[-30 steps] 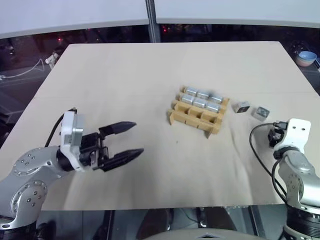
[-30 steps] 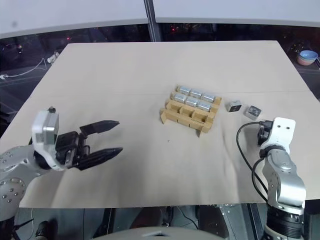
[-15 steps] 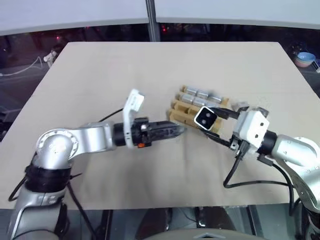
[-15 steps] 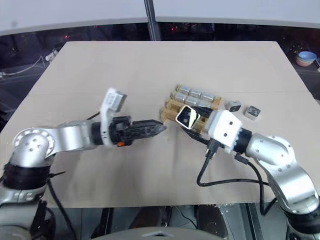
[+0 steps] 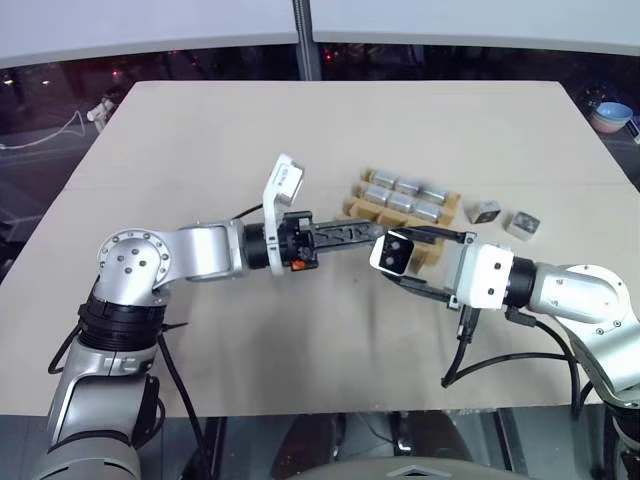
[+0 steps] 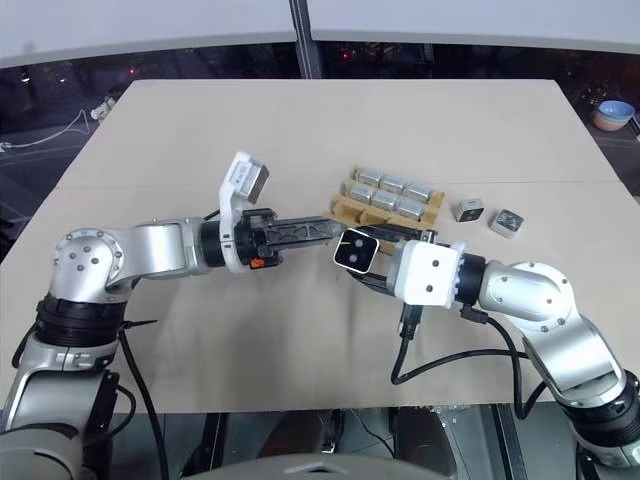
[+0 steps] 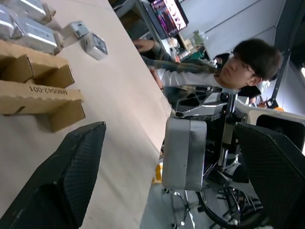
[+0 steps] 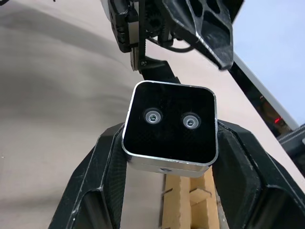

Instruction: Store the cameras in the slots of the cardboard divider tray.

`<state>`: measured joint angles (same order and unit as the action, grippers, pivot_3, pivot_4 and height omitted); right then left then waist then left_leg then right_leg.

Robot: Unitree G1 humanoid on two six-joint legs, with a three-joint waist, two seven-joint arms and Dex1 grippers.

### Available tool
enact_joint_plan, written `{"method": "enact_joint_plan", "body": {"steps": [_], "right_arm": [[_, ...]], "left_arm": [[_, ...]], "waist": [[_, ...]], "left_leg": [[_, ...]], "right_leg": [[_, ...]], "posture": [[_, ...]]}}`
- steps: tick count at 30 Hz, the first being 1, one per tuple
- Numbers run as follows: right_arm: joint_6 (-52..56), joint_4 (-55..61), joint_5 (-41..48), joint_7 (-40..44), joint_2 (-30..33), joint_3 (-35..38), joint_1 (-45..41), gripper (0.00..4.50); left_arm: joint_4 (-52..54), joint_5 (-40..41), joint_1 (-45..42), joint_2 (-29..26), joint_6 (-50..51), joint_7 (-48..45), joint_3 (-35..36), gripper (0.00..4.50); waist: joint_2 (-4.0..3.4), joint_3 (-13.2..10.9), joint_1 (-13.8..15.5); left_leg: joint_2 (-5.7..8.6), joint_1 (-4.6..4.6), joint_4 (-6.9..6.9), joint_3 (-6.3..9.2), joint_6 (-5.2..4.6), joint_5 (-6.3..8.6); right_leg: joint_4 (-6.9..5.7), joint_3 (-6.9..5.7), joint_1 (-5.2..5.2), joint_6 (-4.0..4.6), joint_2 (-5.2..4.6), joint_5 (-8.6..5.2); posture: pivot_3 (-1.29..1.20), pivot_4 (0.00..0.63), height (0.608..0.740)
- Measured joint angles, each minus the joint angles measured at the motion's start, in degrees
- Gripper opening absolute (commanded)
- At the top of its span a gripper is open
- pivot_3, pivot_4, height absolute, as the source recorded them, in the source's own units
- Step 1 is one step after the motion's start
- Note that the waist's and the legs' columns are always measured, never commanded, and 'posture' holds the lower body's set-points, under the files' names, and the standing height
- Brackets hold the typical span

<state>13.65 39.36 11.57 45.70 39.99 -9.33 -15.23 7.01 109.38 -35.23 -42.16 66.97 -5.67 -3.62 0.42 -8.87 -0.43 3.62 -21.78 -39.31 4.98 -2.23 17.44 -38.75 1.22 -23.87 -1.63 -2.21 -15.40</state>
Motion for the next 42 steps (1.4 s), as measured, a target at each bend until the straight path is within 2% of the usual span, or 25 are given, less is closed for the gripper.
{"method": "enact_joint_plan", "body": {"steps": [2, 6, 11, 12, 13, 15, 17, 19, 22, 25, 28, 30, 35, 42], "right_arm": [[-0.12, -0.03, -0.13, 0.0, -0.35, -0.03, -0.16, 2.01], [-0.15, -0.17, -0.71, 0.0, -1.08, -0.82, -1.22, 2.01], [0.08, -1.28, -1.35, 0.04, -1.82, -1.28, -2.1, 2.01], [1.03, -1.57, -0.69, 0.15, -2.0, -1.25, -2.1, 2.8], [1.43, -1.56, -0.09, 0.25, -2.23, -1.26, -2.17, 3.03], [2.17, -1.18, 0.79, 0.23, -2.38, -1.25, -2.55, 3.91], [2.74, -0.43, 0.88, -0.23, -2.38, -1.07, -2.39, 4.42], [3.8, 0.69, 0.56, -1.56, -2.47, -0.72, -1.32, 4.42], [8.62, 2.86, 2.79, -4.73, -3.54, 3.35, 3.83, 4.42], [15.83, 6.48, 12.07, -9.19, -7.24, 13.13, 13.92, 4.42], [16.65, 11.18, 14.55, -11.48, -8.31, 17.17, 20.45, 4.42], [16.74, 14.29, 15.59, -12.94, -8.82, 18.5, 22.81, 4.42], [15.63, 18.4, 15.76, -15.36, -8.21, 19.08, 28.15, 4.42], [12.3, 18.44, 12.37, -19.02, -6.08, 19.17, 33.33, 4.42]], "left_arm": [[0.0, -0.02, -0.19, 0.14, 0.18, 0.09, -0.48, 4.5], [0.0, -0.18, -0.23, 0.46, 0.38, 0.38, -1.25, 3.52], [0.01, -0.67, -0.83, 1.24, 1.3, -1.0, -1.45, 1.23], [0.02, -1.25, -1.12, 1.2, 1.65, -1.61, -1.41, 0.77], [-0.19, -1.75, -1.36, 1.19, 1.98, -1.83, -1.44, 0.77], [-1.11, -3.36, -1.69, 1.19, 2.26, -2.86, -1.38, 0.77], [-2.24, -5.87, -2.42, 1.32, 2.43, -5.11, -1.27, 0.77], [-3.11, -9.73, -3.57, 1.26, 2.32, -7.98, -0.74, 0.77], [-3.94, -21.35, -4.37, -0.33, -2.19, -18.15, -0.45, 0.77], [-12.25, -43.48, -9.83, -2.66, -15.57, -35.32, -5.42, 0.77], [-23.55, -62.36, -16.19, -1.31, -32.74, -48.01, -11.5, 0.77], [-31.08, -72.01, -19.01, 0.91, -42.76, -55.02, -15.07, 0.77], [-50.74, -84.44, -26.51, 10.46, -56.06, -67.6, -17.4, 0.77], [-67.38, -95.39, -34.94, 16.48, -69.46, -73.83, -16.62, 0.77]], "waist": [[0.0, 0.0, -0.02], [0.0, 0.0, -0.05], [0.0, 0.0, -0.09], [0.0, 0.0, -0.09], [0.0, 0.0, -0.09], [0.0, 0.0, -0.09], [0.0, 0.0, -0.1], [0.0, 0.0, -0.02], [0.0, 0.0, 0.14], [-0.03, 0.01, 0.72], [-0.05, 0.01, 1.37], [-0.04, 0.01, 1.25], [0.13, -0.09, 0.9], [0.17, -0.1, -0.21]], "left_leg": [[0.01, 0.0, 0.0, 0.0, 0.0, 0.0], [0.01, 0.01, 0.0, 0.0, 0.0, 0.0], [0.02, 0.0, -0.01, 0.0, 0.0, 0.0], [0.03, 0.0, -0.01, 0.01, 0.0, 0.0], [0.03, 0.0, -0.01, 0.0, 0.0, 0.0], [0.03, 0.0, -0.01, 0.0, 0.0, 0.0], [0.04, -0.01, -0.01, 0.01, 0.0, 0.0], [0.05, -0.02, 0.0, 0.02, 0.0, 0.0], [0.09, -0.03, 0.03, 0.03, 0.0, 0.0], [0.1, -0.02, 0.06, 0.03, 0.02, -0.01], [0.14, -0.04, 0.07, 0.02, 0.02, -0.01], [0.16, -0.06, 0.05, 0.0, 0.0, -0.01], [0.15, -0.16, 0.0, 0.05, -0.02, -0.01], [0.15, -0.11, -0.01, 0.0, -0.06, 0.0]], "right_leg": [[0.0, 0.0, -0.01, 0.0, -0.01, 0.0], [-0.02, 0.01, -0.02, 0.0, -0.01, 0.0], [-0.03, 0.01, -0.02, 0.0, -0.01, 0.0], [-0.03, 0.01, -0.02, 0.0, -0.01, 0.0], [-0.04, 0.01, -0.03, 0.0, -0.01, 0.0], [-0.04, 0.01, -0.03, 0.0, -0.01, 0.0], [-0.03, 0.0, -0.04, 0.0, -0.01, 0.0], [-0.03, -0.02, -0.04, 0.0, -0.01, 0.0], [-0.01, -0.03, -0.04, 0.01, -0.03, 0.0], [0.0, -0.05, -0.03, 0.02, -0.03, -0.01], [0.04, -0.08, -0.01, 0.01, -0.04, -0.01], [0.08, -0.05, -0.01, 0.0, -0.04, -0.01], [0.05, -0.12, -0.04, -0.01, 0.0, -0.01], [-0.05, -0.12, -0.04, -0.03, 0.01, -0.02]], "posture": [[0.0, 0.15, 0.74], [0.0, 0.15, 0.74], [0.0, 0.15, 0.74], [0.0, 0.15, 0.74], [0.0, 0.15, 0.74], [0.0, 0.15, 0.74], [0.0, 0.15, 0.74], [0.0, 0.15, 0.74], [0.0, 0.15, 0.74], [0.0, 0.15, 0.74], [0.0, 0.15, 0.74], [0.0, 0.15, 0.74], [0.0, 0.15, 0.74], [0.0, 0.15, 0.74]]}}
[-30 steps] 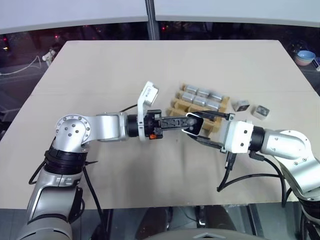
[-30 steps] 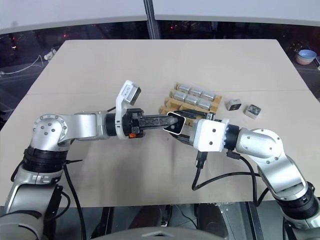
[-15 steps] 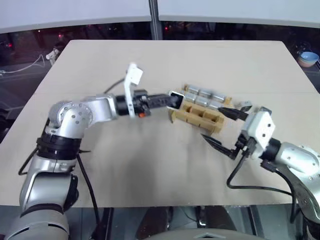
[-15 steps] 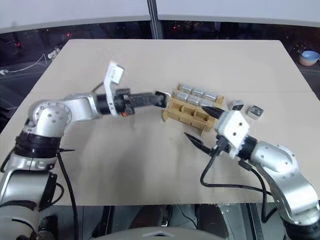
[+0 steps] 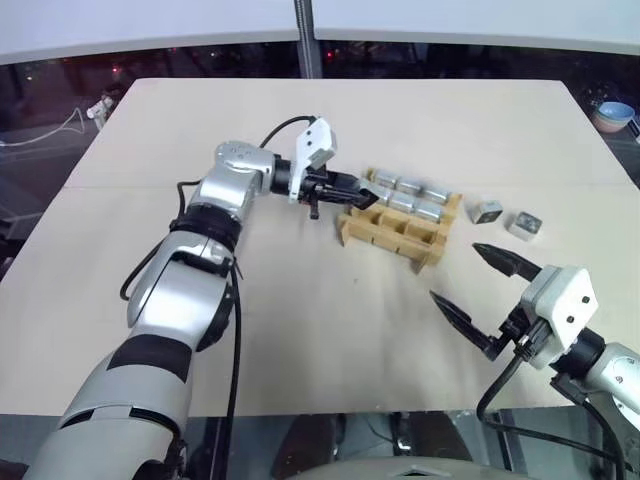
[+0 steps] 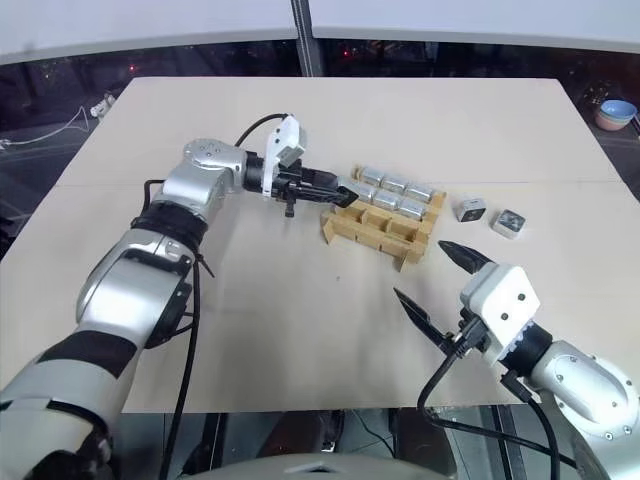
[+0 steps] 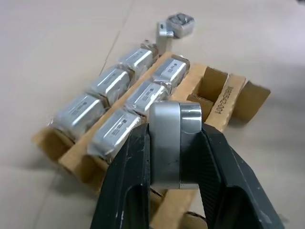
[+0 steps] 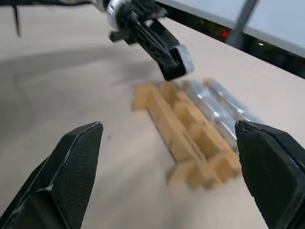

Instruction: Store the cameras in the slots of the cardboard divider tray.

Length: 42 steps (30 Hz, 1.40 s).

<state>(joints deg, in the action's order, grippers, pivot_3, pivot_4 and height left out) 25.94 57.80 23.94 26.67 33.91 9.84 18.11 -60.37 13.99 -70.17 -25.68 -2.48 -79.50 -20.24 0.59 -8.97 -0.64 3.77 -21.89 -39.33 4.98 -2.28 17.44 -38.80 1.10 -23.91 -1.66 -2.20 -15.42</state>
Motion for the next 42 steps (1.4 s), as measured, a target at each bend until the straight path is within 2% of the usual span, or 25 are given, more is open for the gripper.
{"method": "enact_joint_plan", "body": {"steps": [6, 18, 20, 25, 31, 33, 34, 38, 42], "right_arm": [[-2.35, 0.0, -0.02, -3.82, 1.75, 0.08, 1.78, 4.42], [-2.79, 0.0, 1.3, -6.87, 3.15, 0.48, 3.04, 4.42], [-2.82, -1.03, 2.28, -4.8, 3.57, 2.52, 1.6, 4.42], [-3.73, -10.89, 8.0, 6.11, 9.21, 8.57, -4.71, 4.42], [-3.7, -15.49, 12.39, 13.4, 12.37, 11.85, -7.62, 4.42], [-3.7, -15.73, 12.46, 13.96, 12.35, 11.86, -7.72, 4.5], [-3.71, -15.73, 12.46, 14.0, 12.28, 11.86, -7.73, 4.5], [-3.69, -15.53, 12.32, 13.2, 10.9, 12.1, -7.07, 4.5], [-2.95, -14.8, 9.24, 9.12, 8.82, 11.87, -5.93, 4.5]], "left_arm": [[-7.59, -8.14, -1.92, 2.27, -7.78, -1.76, 0.1, 0.77], [-12.43, -19.17, -5.72, 3.46, -15.55, 2.47, 0.48, 0.77], [-12.87, -20.23, -5.86, 4.01, -15.85, 2.75, 0.56, 0.77], [-13.07, -22.63, -6.25, 4.62, -16.91, 3.16, 0.73, 0.77], [-13.96, -25.14, -7.38, 5.2, -17.45, 3.58, 0.86, 0.77], [-14.16, -25.75, -7.56, 5.25, -17.64, 3.37, 0.98, 1.79], [-14.45, -26.28, -7.73, 5.34, -17.65, 3.28, 0.99, 2.05], [-14.74, -25.89, -7.83, 6.16, -17.37, 2.97, 3.29, 3.79], [-14.22, -20.32, -8.82, 6.49, -14.25, -1.8, 9.81, 3.79]], "waist": [[0.02, -0.01, -0.19], [0.12, 0.02, -0.18], [0.15, 0.01, -0.19], [0.22, -0.02, -0.12], [0.24, -0.01, -0.1], [0.24, -0.01, -0.11], [0.24, -0.01, -0.11], [0.25, -0.02, 0.01], [0.26, -0.02, 0.07]], "left_leg": [[-0.01, 0.01, -0.02, 0.01, 0.0, 0.0], [-0.02, 0.02, -0.07, 0.0, -0.03, 0.01], [-0.02, 0.03, -0.09, -0.05, -0.04, 0.02], [-0.06, 0.04, -0.11, -0.08, -0.12, 0.07], [-0.06, 0.05, -0.12, -0.12, -0.13, 0.07], [-0.06, 0.05, -0.13, -0.12, -0.13, 0.07], [-0.06, 0.05, -0.13, -0.11, -0.13, 0.07], [-0.06, -0.03, -0.17, -0.06, -0.12, 0.07], [-0.04, -0.08, -0.24, -0.03, -0.12, 0.07]], "right_leg": [[-0.04, -0.01, -0.01, 0.0, 0.03, 0.0], [-0.08, -0.01, 0.01, -0.01, 0.05, 0.0], [-0.08, -0.05, 0.02, -0.02, 0.07, 0.0], [-0.07, -0.09, 0.04, -0.03, 0.12, 0.01], [-0.09, -0.05, 0.05, -0.03, 0.07, 0.01], [-0.11, -0.04, 0.05, -0.03, 0.07, 0.01], [-0.11, -0.04, 0.05, -0.03, 0.07, 0.01], [-0.1, -0.03, 0.02, -0.03, 0.05, 0.01], [-0.11, -0.03, 0.0, -0.03, 0.02, 0.01]], "posture": [[0.0, 0.15, 0.74], [0.0, 0.15, 0.74], [0.0, 0.15, 0.74], [0.0, 0.15, 0.74], [0.0, 0.15, 0.74], [0.0, 0.15, 0.74], [0.0, 0.15, 0.74], [0.0, 0.15, 0.74], [0.0, 0.15, 0.74]]}}
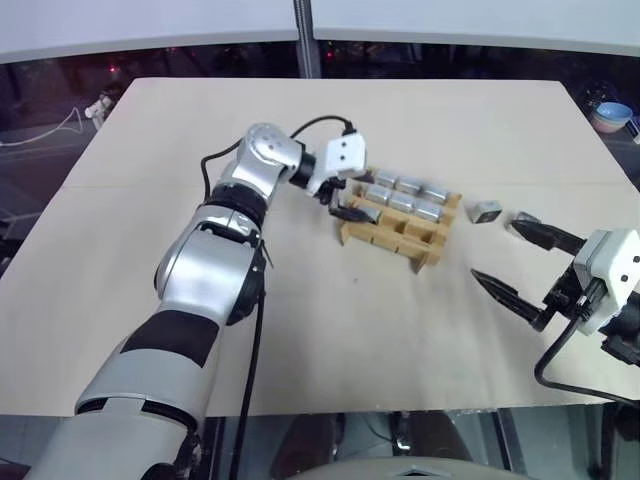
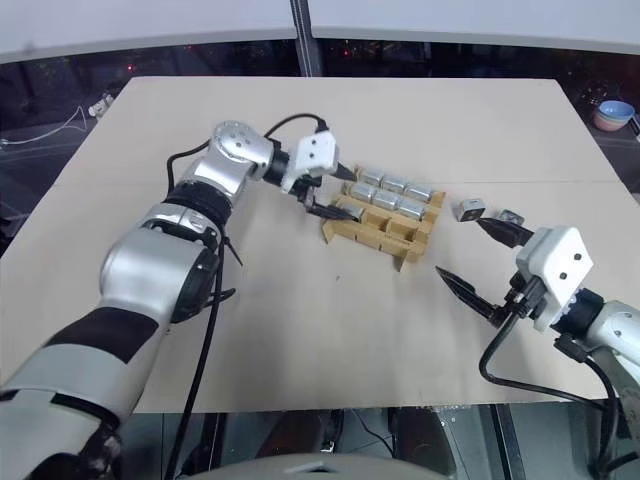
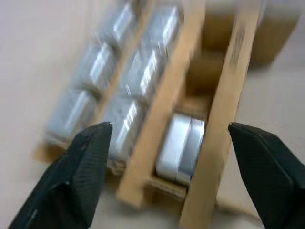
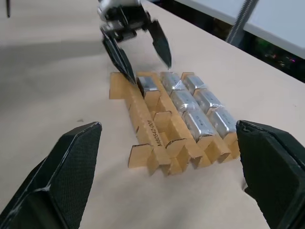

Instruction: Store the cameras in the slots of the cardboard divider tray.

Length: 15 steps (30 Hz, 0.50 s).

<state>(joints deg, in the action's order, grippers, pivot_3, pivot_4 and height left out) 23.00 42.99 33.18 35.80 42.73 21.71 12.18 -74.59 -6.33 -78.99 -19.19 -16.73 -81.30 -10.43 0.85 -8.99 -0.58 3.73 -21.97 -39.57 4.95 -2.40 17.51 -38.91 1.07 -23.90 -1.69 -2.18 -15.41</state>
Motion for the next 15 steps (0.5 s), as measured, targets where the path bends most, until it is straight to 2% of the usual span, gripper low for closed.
{"method": "enact_joint_plan", "body": {"steps": [3, 6, 7, 9, 11, 13, 15], "right_arm": [[3.57, -0.69, -6.37, -7.04, -1.05, -1.33, -0.13, 4.5], [8.0, -4.8, -12.92, -13.51, -2.21, -3.76, -1.18, 4.5], [9.86, -6.22, -13.99, -15.39, -3.38, -4.72, -2.89, 4.5], [13.78, -10.7, -14.82, -18.1, -5.65, -5.79, -6.73, 4.5], [15.59, -14.05, -15.99, -20.27, -7.67, -6.95, -10.38, 4.5], [16.64, -16.78, -17.42, -23.21, -10.5, -8.1, -14.67, 4.5], [17.46, -19.39, -18.98, -26.21, -12.85, -9.45, -18.34, 4.5]], "left_arm": [[4.95, 6.26, 0.18, -1.12, 6.49, -5.79, 5.26, 3.79], [26.25, 14.43, 9.57, -3.74, 19.33, -6.26, 9.74, 3.79], [36.1, 17.5, 15.2, -5.87, 26.8, -5.85, 10.33, 4.08], [57.68, 25.43, 29.64, -8.31, 43.81, -1.54, 12.95, 4.47], [71.93, 30.28, 39.32, -7.21, 53.21, 6.0, 15.18, 4.47], [82.86, 33.45, 45.0, -5.65, 58.55, 13.8, 17.0, 4.47], [91.66, 36.31, 48.66, -6.45, 61.5, 18.41, 19.32, 4.47]], "waist": [[-0.01, 0.01, -0.2], [-0.22, 0.13, -0.65], [-0.33, 0.19, -1.31], [-0.47, 0.26, -2.03], [-0.44, 0.25, -1.75], [-0.4, 0.26, -1.05], [-0.4, 0.31, -0.17]], "left_leg": [[0.0, 0.02, 0.0, -0.02, 0.0, 0.0], [-0.04, 0.11, 0.12, -0.05, 0.02, -0.01], [-0.06, 0.15, 0.19, -0.05, 0.03, -0.01], [-0.06, 0.2, 0.23, -0.05, 0.03, -0.01], [-0.05, 0.11, 0.14, -0.01, 0.03, -0.01], [-0.02, 0.12, 0.06, -0.02, 0.04, -0.01], [0.01, 0.2, 0.1, -0.04, 0.05, -0.01]], "right_leg": [[-0.04, 0.0, -0.04, 0.0, 0.01, 0.0], [-0.07, 0.35, -0.07, 0.01, 0.01, 0.0], [-0.07, 0.5, -0.12, 0.02, 0.06, 0.0], [-0.15, 0.72, -0.19, 0.02, 0.1, 0.0], [-0.18, 0.69, -0.27, 0.02, 0.1, 0.01], [-0.27, 0.67, -0.28, 0.02, 0.07, 0.01], [-0.3, 0.7, -0.27, 0.02, 0.08, 0.01]], "posture": [[0.0, 0.15, 0.74], [0.0, 0.15, 0.74], [0.0, 0.15, 0.74], [0.0, 0.15, 0.74], [0.0, 0.15, 0.74], [0.0, 0.15, 0.74], [0.0, 0.15, 0.74]]}}
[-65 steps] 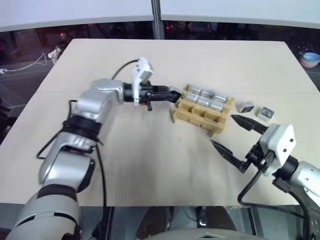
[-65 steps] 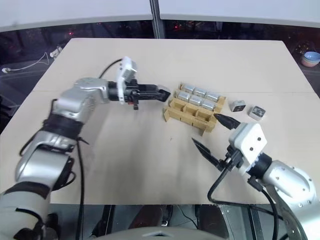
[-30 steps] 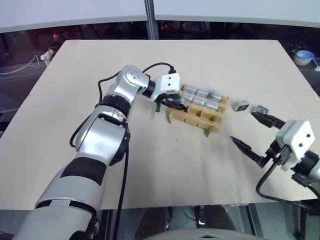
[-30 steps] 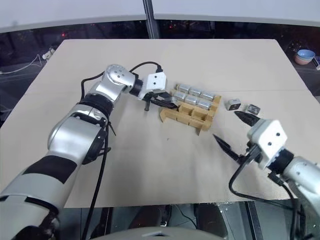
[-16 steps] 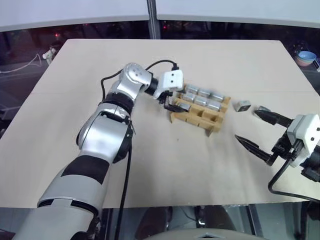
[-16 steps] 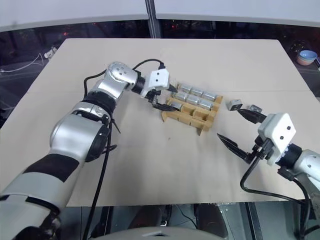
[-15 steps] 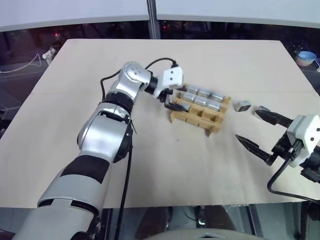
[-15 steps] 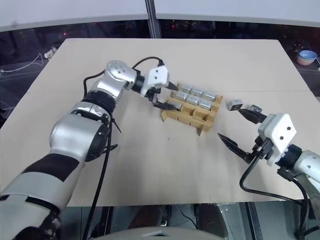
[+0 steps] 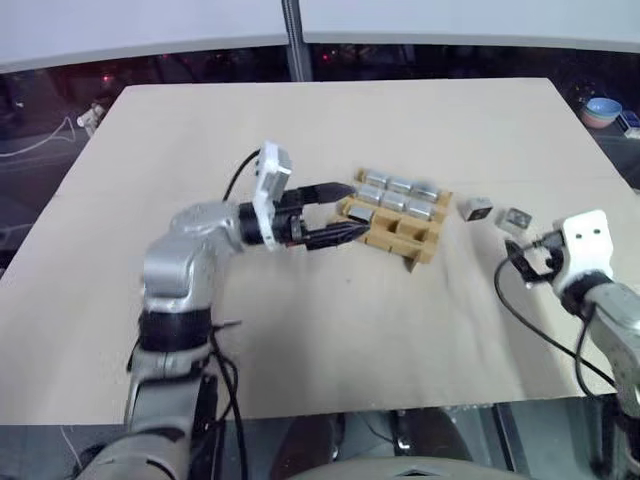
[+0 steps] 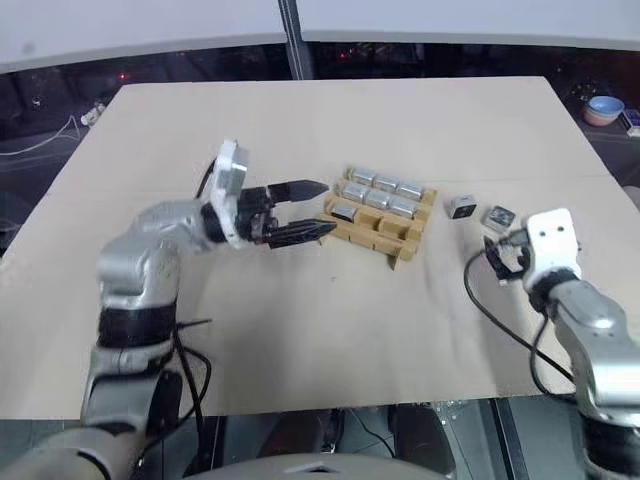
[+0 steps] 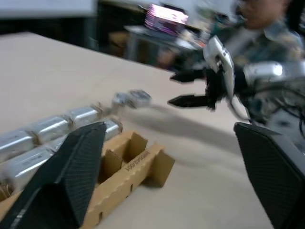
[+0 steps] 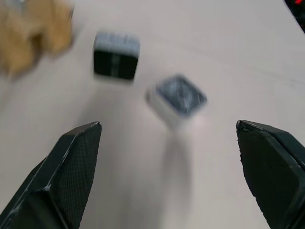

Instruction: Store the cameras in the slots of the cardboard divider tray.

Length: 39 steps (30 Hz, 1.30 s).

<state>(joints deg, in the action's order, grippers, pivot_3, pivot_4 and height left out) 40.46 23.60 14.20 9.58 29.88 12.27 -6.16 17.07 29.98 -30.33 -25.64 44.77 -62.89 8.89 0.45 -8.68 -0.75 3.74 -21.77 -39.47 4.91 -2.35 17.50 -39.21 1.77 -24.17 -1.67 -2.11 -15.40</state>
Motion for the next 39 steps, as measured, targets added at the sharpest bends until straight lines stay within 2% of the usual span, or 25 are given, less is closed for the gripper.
{"method": "enact_joint_plan", "body": {"steps": [4, 8, 14, 23, 27, 30, 31, 35, 38, 39], "right_arm": [[1.84, -5.58, -3.68, -5.96, -5.55, -1.37, -5.87, 4.5], [2.04, -9.85, -6.04, -9.86, -9.17, -1.8, -9.11, 4.5], [0.99, -16.59, -7.53, -13.45, -12.57, -0.99, -12.42, 4.5], [-3.74, -23.73, -8.36, -15.5, -14.71, 0.43, -16.2, 4.5], [-4.74, -25.06, -8.44, -15.51, -14.91, 0.62, -16.34, 3.34], [-5.19, -25.48, -8.44, -15.23, -15.05, 0.61, -16.41, 2.08], [-5.21, -25.5, -8.45, -15.21, -15.05, 0.63, -16.41, 1.95], [-5.2, -24.75, -9.02, -13.95, -13.61, -0.02, -15.3, 1.95], [-8.15, -19.14, -9.69, -7.45, -8.07, -2.9, -8.68, 1.95], [-10.92, -15.57, -9.42, -2.83, -5.0, -4.05, -5.12, 1.95]], "left_arm": [[11.51, 6.15, 8.98, -3.51, 4.06, 5.34, 4.77, 4.47], [15.78, 10.19, 13.68, -6.67, 4.86, 7.45, 6.96, 4.47], [18.45, 12.2, 19.25, -11.22, 1.3, 7.0, 7.8, 4.47], [18.45, 13.09, 22.1, -14.8, -5.06, 5.42, 7.9, 4.47], [18.45, 13.09, 22.42, -15.95, -7.65, 4.15, 7.76, 4.5], [18.44, 13.2, 22.67, -16.65, -8.75, 3.81, 7.29, 4.5], [18.43, 13.26, 22.7, -16.75, -8.89, 3.75, 7.29, 4.5], [18.34, 14.31, 22.59, -17.61, -9.06, 3.01, 6.4, 4.5], [17.98, 17.2, 21.43, -17.54, -6.45, 5.42, 5.94, 4.5], [17.38, 19.4, 20.37, -17.09, -4.02, 7.87, 5.71, 4.5]], "waist": [[-0.12, 0.09, 0.18], [-0.14, 0.14, 0.17], [-0.21, 0.17, -0.1], [-0.22, 0.17, -0.23], [-0.22, 0.17, -0.22], [-0.22, 0.17, -0.24], [-0.22, 0.17, -0.24], [-0.22, 0.17, -0.09], [-0.25, 0.16, 0.19], [-0.31, 0.13, 0.17]], "left_leg": [[-0.01, 0.04, 0.06, -0.09, 0.03, -0.01], [0.03, 0.04, 0.06, -0.11, 0.03, -0.01], [0.02, 0.08, 0.11, -0.16, 0.03, -0.01], [0.02, 0.08, 0.16, -0.18, 0.03, -0.01], [0.02, 0.08, 0.16, -0.18, 0.03, -0.01], [0.02, 0.08, 0.17, -0.18, 0.03, -0.01], [0.02, 0.08, 0.17, -0.17, 0.03, -0.01], [0.02, 0.06, 0.17, -0.16, 0.03, -0.01], [0.02, -0.03, 0.21, -0.05, 0.02, 0.0], [0.02, -0.07, 0.23, -0.05, 0.0, 0.0]], "right_leg": [[-0.06, 0.08, -0.04, 0.01, 0.02, 0.0], [-0.03, 0.11, -0.03, 0.01, 0.0, 0.0], [-0.04, 0.16, -0.04, 0.01, 0.03, 0.0], [-0.02, 0.17, -0.04, 0.01, 0.04, 0.0], [-0.01, 0.18, -0.04, 0.01, 0.03, 0.0], [-0.01, 0.18, -0.04, 0.01, 0.03, 0.0], [0.0, 0.17, -0.04, 0.01, 0.03, 0.0], [0.03, 0.15, -0.04, 0.01, 0.03, 0.0], [0.19, 0.01, -0.03, 0.01, 0.0, 0.0], [0.23, 0.01, -0.04, 0.0, -0.01, 0.0]], "posture": [[0.0, 0.15, 0.74], [0.0, 0.15, 0.74], [0.0, 0.15, 0.74], [0.0, 0.15, 0.74], [0.0, 0.15, 0.74], [0.0, 0.15, 0.74], [0.0, 0.15, 0.74], [0.0, 0.15, 0.74], [0.0, 0.15, 0.74], [0.0, 0.15, 0.74]]}}
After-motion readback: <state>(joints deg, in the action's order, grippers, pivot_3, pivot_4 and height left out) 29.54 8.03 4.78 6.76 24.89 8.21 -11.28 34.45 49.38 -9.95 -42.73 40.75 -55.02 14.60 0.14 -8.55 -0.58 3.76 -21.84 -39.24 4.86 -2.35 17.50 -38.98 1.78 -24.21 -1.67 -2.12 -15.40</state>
